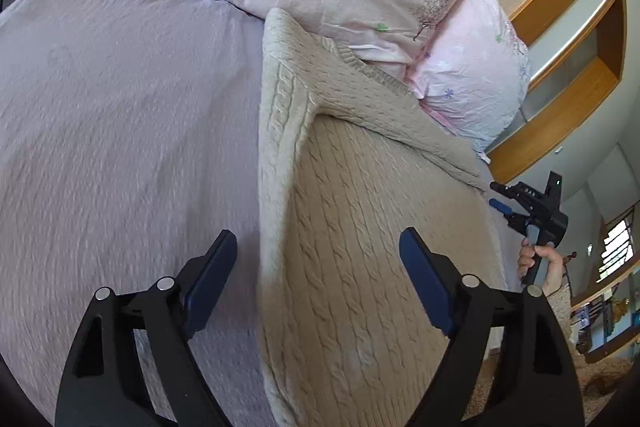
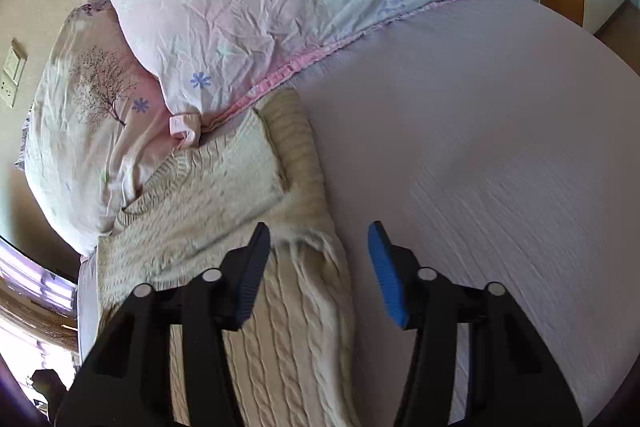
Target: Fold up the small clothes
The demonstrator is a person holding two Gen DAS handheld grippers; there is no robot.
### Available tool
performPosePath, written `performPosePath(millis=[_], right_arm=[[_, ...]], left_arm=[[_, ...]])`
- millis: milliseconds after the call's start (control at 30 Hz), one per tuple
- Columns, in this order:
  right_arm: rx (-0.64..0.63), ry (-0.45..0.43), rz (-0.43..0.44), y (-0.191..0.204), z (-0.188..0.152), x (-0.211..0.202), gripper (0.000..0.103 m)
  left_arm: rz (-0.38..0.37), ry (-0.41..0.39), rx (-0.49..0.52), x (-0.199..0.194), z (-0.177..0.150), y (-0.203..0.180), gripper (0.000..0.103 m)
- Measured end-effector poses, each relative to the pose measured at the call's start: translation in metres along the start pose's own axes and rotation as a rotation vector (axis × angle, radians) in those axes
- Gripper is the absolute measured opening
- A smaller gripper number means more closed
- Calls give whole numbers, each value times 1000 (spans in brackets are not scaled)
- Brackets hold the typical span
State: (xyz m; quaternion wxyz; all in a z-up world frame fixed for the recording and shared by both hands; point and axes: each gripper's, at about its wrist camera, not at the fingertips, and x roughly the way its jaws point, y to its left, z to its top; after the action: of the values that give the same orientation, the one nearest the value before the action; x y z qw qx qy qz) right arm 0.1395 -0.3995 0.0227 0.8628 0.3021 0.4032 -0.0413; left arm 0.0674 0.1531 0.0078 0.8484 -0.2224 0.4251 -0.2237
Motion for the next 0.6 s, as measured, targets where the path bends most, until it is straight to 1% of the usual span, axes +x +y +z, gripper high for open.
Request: performPosePath(millis=[67,100,167,200,267,300,333,400,433,467,500,533,567,600], right_arm=[[3,46,61,-15,-20,-13,53],[13,89,114,-22,-32,-16,53],[34,162,233,-29,-58,-24,40],[30,198,295,-32,-73,-29,39],[7,243,398,-38,-103,-43,38],[-11,261,443,-40,-118,-52,33],[-28,275,480,-42,-131,-60,30],[-59,285,529,-45,-152,-74,31],[-71,295,545,-46,-159,-79,29],[-88,299,555,-45,-166,-82,20],[-107,302,561,-43,-169,-84,14],[-127,299,561,-39,-170,-85,8],[-140,286,559,-35,-166,-88,8],[-151,265,570,-29,-158,-91,8]], left_arm=[[-44,-1,-8,-5,-10,0,74],[-74,4,-17,-7,-16,0,72],[-103,10,-12,-13,-28,-2,62],[-122,14,-6,-17,-35,-4,61],[-173,18,-5,-25,-49,-8,58],[-192,16,-7,-30,-57,-10,57],[-209,14,-13,-34,-64,-12,56],[-248,14,-32,-42,-77,-14,55],[-266,25,-52,-43,-82,-14,55],[-272,36,-67,-43,-87,-13,54],[-266,39,-69,-43,-91,-14,52],[-254,41,-66,-41,-92,-15,42],[-246,41,-68,-40,-92,-15,30],[-247,38,-77,-39,-89,-16,24]])
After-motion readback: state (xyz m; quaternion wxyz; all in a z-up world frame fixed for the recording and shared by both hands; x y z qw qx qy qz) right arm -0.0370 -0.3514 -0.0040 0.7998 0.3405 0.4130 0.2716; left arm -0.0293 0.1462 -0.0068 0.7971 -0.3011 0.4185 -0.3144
